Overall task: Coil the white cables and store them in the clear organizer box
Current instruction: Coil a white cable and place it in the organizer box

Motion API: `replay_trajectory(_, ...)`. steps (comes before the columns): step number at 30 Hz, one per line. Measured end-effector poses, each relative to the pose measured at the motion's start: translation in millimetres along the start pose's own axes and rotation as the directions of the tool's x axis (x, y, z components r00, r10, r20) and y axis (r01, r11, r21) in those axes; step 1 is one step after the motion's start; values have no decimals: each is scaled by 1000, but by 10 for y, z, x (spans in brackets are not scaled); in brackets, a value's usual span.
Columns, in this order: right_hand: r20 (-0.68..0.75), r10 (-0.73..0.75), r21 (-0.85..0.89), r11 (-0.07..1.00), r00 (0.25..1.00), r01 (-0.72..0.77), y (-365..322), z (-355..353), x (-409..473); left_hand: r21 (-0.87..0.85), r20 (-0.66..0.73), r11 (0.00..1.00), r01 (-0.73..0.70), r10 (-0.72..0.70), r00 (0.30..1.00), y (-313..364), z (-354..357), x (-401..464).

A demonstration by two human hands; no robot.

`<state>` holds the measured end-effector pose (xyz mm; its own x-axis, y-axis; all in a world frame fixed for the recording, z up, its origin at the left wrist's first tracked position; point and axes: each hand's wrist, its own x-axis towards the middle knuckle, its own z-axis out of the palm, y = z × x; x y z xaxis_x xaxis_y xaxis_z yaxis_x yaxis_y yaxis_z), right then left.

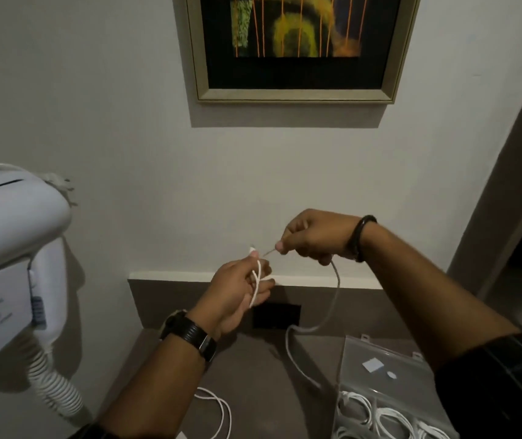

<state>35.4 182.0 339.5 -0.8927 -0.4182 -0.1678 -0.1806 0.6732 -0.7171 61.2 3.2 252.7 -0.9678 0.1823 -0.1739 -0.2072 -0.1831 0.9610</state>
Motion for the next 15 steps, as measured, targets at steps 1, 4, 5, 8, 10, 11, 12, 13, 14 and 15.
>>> replay_trajectory(1,21,-41,12,999,999,41,-44,70,-44,-70,-29,997,-14,12,1000,18,-1,23)
replay_trajectory(4,115,-181,92,981,977,171,-30,531,-109,-254,-18,967,-21,17,1000,150,32,49)
replay_trajectory(5,152,-212,139,972,966,191,4,686,-111,-293,11,956,-17,21,1000,197,41,43)
replay_trajectory(8,232,-169,284,954,958,99,200,945,-62,-373,126,928,2,49,991,297,42,-8)
replay_trajectory(10,259,-103,256,966,960,34,364,930,-8,-380,200,924,36,44,979,319,31,-67)
replay_trajectory(11,260,-69,204,979,963,15,423,890,24,-369,241,928,50,44,970,321,23,-87)
replay_trajectory(12,244,-35,149,989,969,-1,471,833,56,-351,284,934,63,42,958,320,20,-102)
replay_trajectory(13,206,-3,108,994,979,-20,507,760,86,-326,313,943,66,42,949,312,15,-111)
replay_trajectory(14,154,20,93,995,988,-34,514,660,117,-297,329,953,57,46,943,312,12,-122)
replay_trajectory(15,102,32,103,994,994,-43,512,557,141,-268,336,963,41,53,940,297,8,-118)
